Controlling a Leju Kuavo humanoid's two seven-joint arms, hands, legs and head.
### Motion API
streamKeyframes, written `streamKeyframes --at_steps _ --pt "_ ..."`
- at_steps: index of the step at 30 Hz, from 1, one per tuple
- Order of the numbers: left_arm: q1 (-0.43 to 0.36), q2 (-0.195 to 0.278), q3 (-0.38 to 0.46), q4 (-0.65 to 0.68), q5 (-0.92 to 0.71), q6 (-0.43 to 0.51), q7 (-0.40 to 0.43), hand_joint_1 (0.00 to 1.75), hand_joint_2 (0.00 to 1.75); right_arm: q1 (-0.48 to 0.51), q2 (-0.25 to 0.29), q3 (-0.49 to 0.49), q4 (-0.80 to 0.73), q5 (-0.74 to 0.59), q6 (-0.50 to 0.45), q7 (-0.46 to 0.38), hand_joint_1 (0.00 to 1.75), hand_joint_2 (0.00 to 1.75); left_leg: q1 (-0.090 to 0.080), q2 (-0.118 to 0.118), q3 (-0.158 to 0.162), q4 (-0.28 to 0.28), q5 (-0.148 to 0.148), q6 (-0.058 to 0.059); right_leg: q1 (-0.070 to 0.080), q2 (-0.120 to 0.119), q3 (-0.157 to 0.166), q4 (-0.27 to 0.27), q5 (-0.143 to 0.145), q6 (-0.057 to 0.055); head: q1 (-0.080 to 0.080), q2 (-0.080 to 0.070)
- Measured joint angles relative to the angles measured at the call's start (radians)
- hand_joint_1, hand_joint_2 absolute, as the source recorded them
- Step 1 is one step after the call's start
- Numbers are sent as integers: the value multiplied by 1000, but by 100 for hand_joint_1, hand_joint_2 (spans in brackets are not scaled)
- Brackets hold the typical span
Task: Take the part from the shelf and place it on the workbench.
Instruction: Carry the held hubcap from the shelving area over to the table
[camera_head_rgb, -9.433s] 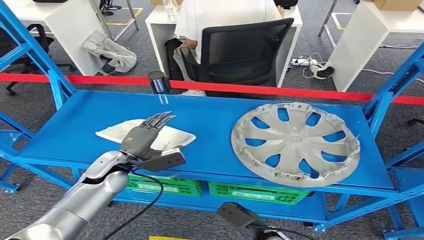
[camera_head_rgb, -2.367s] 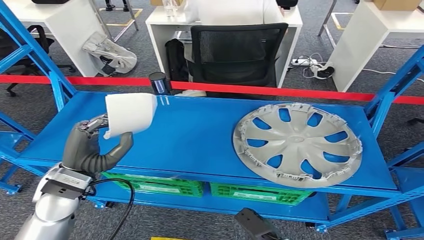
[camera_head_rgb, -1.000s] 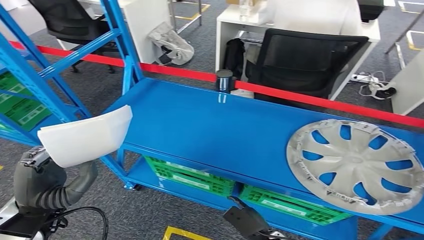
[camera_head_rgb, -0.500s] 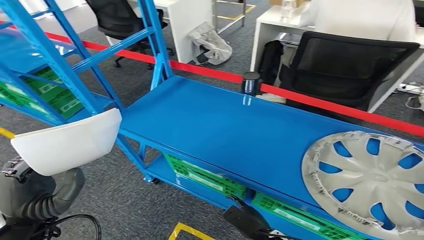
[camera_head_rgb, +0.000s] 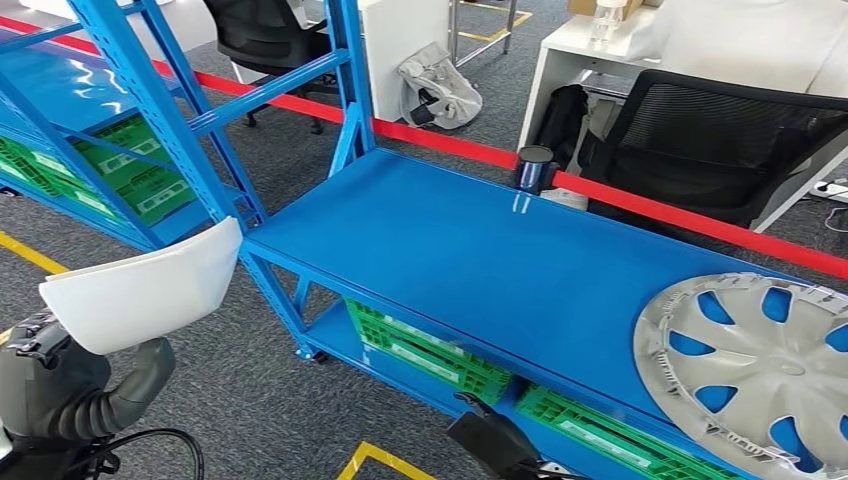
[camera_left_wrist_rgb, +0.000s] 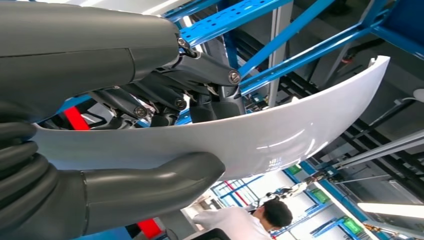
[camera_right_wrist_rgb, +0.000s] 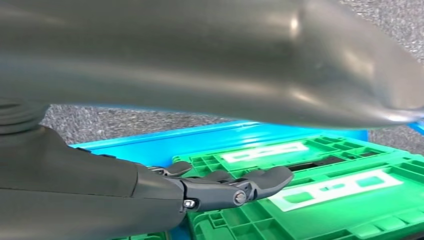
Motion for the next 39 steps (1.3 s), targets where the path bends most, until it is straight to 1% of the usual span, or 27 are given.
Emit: streamKeyframes --at_steps 6,8,10,11,12,14,15,16,17,18,20,21,22,24,25,26,27,29,30,31,32,33,34,36,37,38,39 --pt "-13 1 -2 0 -1 -7 0 175 175 6 0 0 0 0 -3 2 0 0 -2 0 -1 3 -1 4 -3 0 1 -4 4 7 0 0" --pt "-18 3 -5 0 -2 -9 1 175 175 7 0 0 -2 12 -8 2 0 0 -5 0 -2 2 -2 15 -7 -2 3 -11 8 15 0 0" --pt "-24 5 -9 -2 -4 -10 1 175 175 7 0 2 -6 27 -14 2 0 0 -1 -4 9 -22 11 28 -6 -1 7 -14 8 24 0 0" --pt "-27 5 -10 -2 -5 -10 1 175 175 6 0 2 -7 31 -17 3 0 0 3 -7 16 -37 20 32 -5 7 2 0 -4 25 1 0" --pt "-31 6 -12 -3 -7 -10 1 175 175 5 -1 4 -9 35 -18 4 0 0 8 -11 22 -49 28 35 -6 18 -13 36 -27 27 1 0" --pt "-34 6 -17 -1 -13 -9 2 175 175 7 -2 8 -9 37 -19 8 0 0 9 -22 22 -55 33 36 -11 37 -69 154 -91 31 2 0" --pt "-34 6 -20 1 -16 -8 2 175 175 9 -2 10 -9 38 -19 10 0 0 10 -29 19 -53 33 34 -15 40 -98 213 -113 35 3 0" --pt "-34 6 -23 2 -19 -5 2 175 175 10 -3 11 -9 38 -19 12 0 0 12 -38 17 -51 33 31 -19 41 -115 242 -117 39 3 0" --pt "-34 6 -25 3 -21 -2 3 175 175 11 -4 12 -9 38 -19 14 0 0 16 -49 14 -46 32 26 -24 42 -114 238 -103 44 3 0" --pt "-34 6 -26 3 -21 1 3 175 175 11 -5 13 -9 38 -19 15 0 0 21 -61 10 -38 29 18 -30 45 -92 191 -70 50 3 0" --pt "-34 6 -26 3 -22 6 4 175 175 10 -4 14 -8 38 -19 15 0 0 30 -82 1 -14 18 -3 -39 72 -32 71 -18 64 5 0" --pt "-34 6 -26 2 -23 8 5 175 175 10 -3 15 -8 37 -18 15 0 0 32 -93 -5 -2 12 -14 -40 85 -15 37 -9 60 6 0" --pt "-34 5 -27 1 -24 9 6 175 175 10 -3 16 -8 37 -18 16 0 0 31 -101 -11 5 8 -23 -39 93 -11 28 -11 53 8 0" --pt "-34 5 -28 -1 -25 10 7 175 175 9 -3 17 -8 37 -18 16 0 0 32 -116 -18 7 9 -34 -36 83 -17 40 -14 26 8 0" --pt "-33 5 -28 -2 -25 11 7 175 175 8 -3 17 -8 37 -18 16 0 0 34 -116 -19 9 9 -38 -35 74 -18 41 -13 17 7 0" --pt "-33 5 -29 -2 -25 12 7 175 175 7 -3 17 -8 37 -19 15 0 0 34 -103 -26 23 1 -40 -35 65 -18 40 -12 9 6 0" --pt "-34 5 -29 -2 -25 13 7 175 175 6 -3 17 -8 37 -19 15 0 0 33 -83 -41 55 -17 -42 -34 55 -18 39 -10 2 6 0" --pt "-37 5 -29 -2 -25 16 8 175 175 8 -3 17 -8 37 -19 15 0 0 28 -36 -99 178 -80 -40 -28 34 -19 37 -10 -6 5 0" --pt "-37 5 -30 -2 -25 16 9 175 175 10 -3 17 -8 37 -19 15 0 0 27 -26 -133 247 -109 -38 -24 23 -20 37 -10 -8 5 0" --pt "-37 5 -30 -1 -26 18 11 175 175 13 -3 17 -8 37 -19 15 0 0 26 -22 -156 294 -123 -36 -20 11 -20 37 -11 -11 5 0" --pt "-37 5 -31 -1 -27 20 12 175 175 14 -3 17 -9 37 -19 16 0 0 24 -20 -162 308 -119 -31 -17 -1 -19 37 -13 -13 5 0" --pt "-37 6 -32 -1 -28 22 13 175 175 16 -4 17 -10 36 -20 17 0 0 22 -16 -147 281 -96 -25 -15 -12 -17 37 -14 -14 5 0" --pt "-37 6 -32 -1 -30 26 13 175 175 16 -4 17 -12 36 -21 18 0 0 18 -6 -115 221 -63 -17 -13 -22 -15 37 -16 -14 5 0" --pt "-39 6 -33 -2 -33 38 13 175 175 17 -4 17 -17 32 -24 20 0 0 2 44 -48 88 -14 -1 -8 -39 -10 38 -20 -9 5 0" --pt "-40 6 -34 -3 -35 45 13 175 175 19 -4 17 -19 30 -27 21 0 0 -5 62 -31 49 -5 5 -6 -47 -8 37 -23 -4 5 0" --pt "-41 6 -34 -3 -36 53 13 175 175 21 -5 17 -21 28 -31 23 0 0 -10 70 -25 32 -5 8 -4 -57 -5 35 -24 1 5 0" --pt "-42 6 -35 -3 -37 59 14 175 175 22 -5 17 -23 25 -35 24 0 0 -12 59 -27 29 -4 10 -3 -68 -2 32 -25 6 5 0"
